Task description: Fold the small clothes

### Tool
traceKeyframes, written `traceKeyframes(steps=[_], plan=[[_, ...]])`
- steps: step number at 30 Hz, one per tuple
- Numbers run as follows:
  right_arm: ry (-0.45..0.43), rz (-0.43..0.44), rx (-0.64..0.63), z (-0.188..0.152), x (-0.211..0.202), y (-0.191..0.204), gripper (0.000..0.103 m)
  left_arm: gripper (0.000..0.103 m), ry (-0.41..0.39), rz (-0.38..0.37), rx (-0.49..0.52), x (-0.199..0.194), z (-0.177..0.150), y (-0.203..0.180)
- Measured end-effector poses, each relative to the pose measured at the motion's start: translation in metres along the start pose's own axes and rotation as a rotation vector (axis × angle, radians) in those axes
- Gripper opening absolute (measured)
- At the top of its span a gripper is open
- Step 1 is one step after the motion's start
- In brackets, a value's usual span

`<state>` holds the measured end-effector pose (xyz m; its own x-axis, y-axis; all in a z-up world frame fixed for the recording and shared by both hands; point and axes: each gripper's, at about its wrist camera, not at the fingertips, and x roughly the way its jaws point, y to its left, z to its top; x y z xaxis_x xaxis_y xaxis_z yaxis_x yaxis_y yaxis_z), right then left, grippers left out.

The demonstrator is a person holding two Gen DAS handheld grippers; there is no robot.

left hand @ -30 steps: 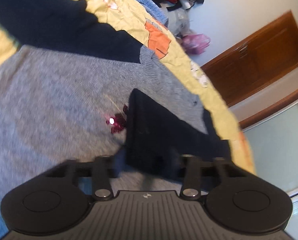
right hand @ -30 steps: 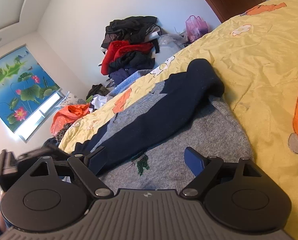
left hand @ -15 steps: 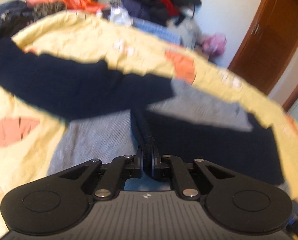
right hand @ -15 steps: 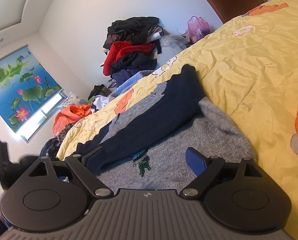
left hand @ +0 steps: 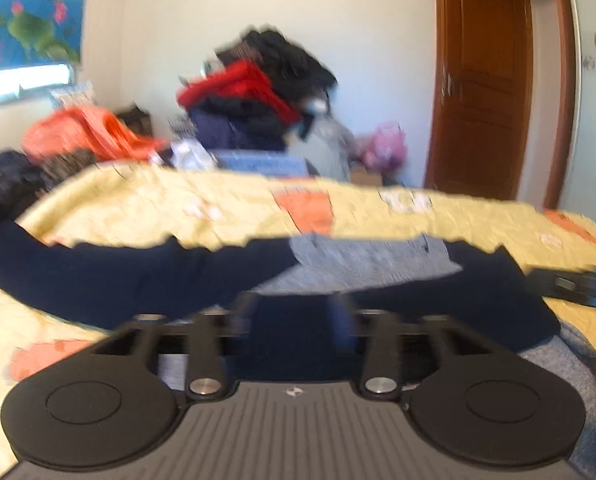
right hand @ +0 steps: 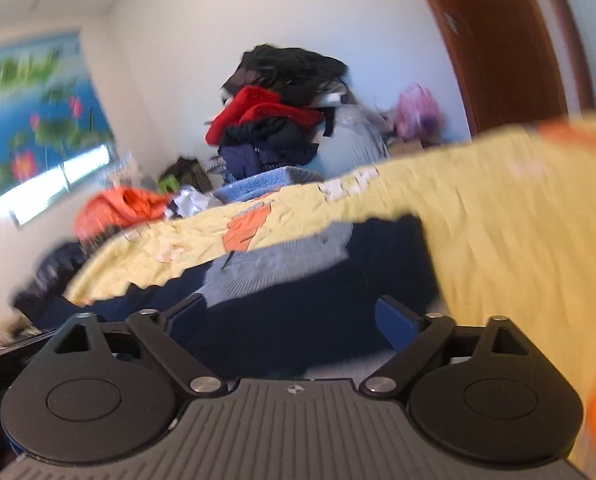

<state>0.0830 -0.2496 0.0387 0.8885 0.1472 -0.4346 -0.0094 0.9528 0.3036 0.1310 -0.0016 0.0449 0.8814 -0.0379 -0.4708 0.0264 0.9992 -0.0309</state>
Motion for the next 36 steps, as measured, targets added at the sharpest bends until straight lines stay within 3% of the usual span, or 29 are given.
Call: traceKeyframes(steps=[6,8,13,16,19,21,25,28,32,34,36], plan=[[0.180,-0.182,-0.213,0.010,0.092,0.007,0.092,0.062,0.211,0.034,-0.064,0.060,-0.013,0.010],[0.244,-0.206,-0.251,-0.004,0.108,0.001,0.098,0.063,0.186,0.007,-0.085,0.058,-0.019,0.018],[0.239,-0.179,-0.250,-0.009,0.106,0.001,0.103,0.063,0.187,-0.032,-0.028,0.055,-0.020,0.020],[0.240,-0.188,-0.262,-0.009,0.106,0.004,0.103,0.063,0.100,-0.054,-0.081,0.033,-0.013,0.048],[0.234,-0.181,-0.252,-0.009,0.103,0.002,0.103,0.068,0.000,0.027,-0.193,0.016,0.000,0.109],[0.232,-0.179,-0.250,-0.008,0.102,0.002,0.103,0.068,-0.016,0.094,-0.368,0.015,0.009,0.174],[0.231,-0.179,-0.249,-0.008,0.102,0.002,0.103,0.068,-0.043,0.256,-0.809,0.021,0.007,0.316],[0.231,-0.179,-0.250,-0.008,0.102,0.002,0.103,0.068,0.008,0.315,-0.988,0.034,-0.002,0.392],[0.231,-0.178,-0.248,-0.008,0.102,0.002,0.103,0.068,0.009,0.253,-1.087,0.042,-0.013,0.435],[0.231,-0.179,-0.248,-0.008,0.103,0.002,0.103,0.068,0.019,0.212,-1.078,0.049,-0.012,0.441],[0.231,-0.179,-0.248,-0.008,0.103,0.002,0.103,0.066,0.030,0.227,-1.049,0.056,-0.009,0.440]])
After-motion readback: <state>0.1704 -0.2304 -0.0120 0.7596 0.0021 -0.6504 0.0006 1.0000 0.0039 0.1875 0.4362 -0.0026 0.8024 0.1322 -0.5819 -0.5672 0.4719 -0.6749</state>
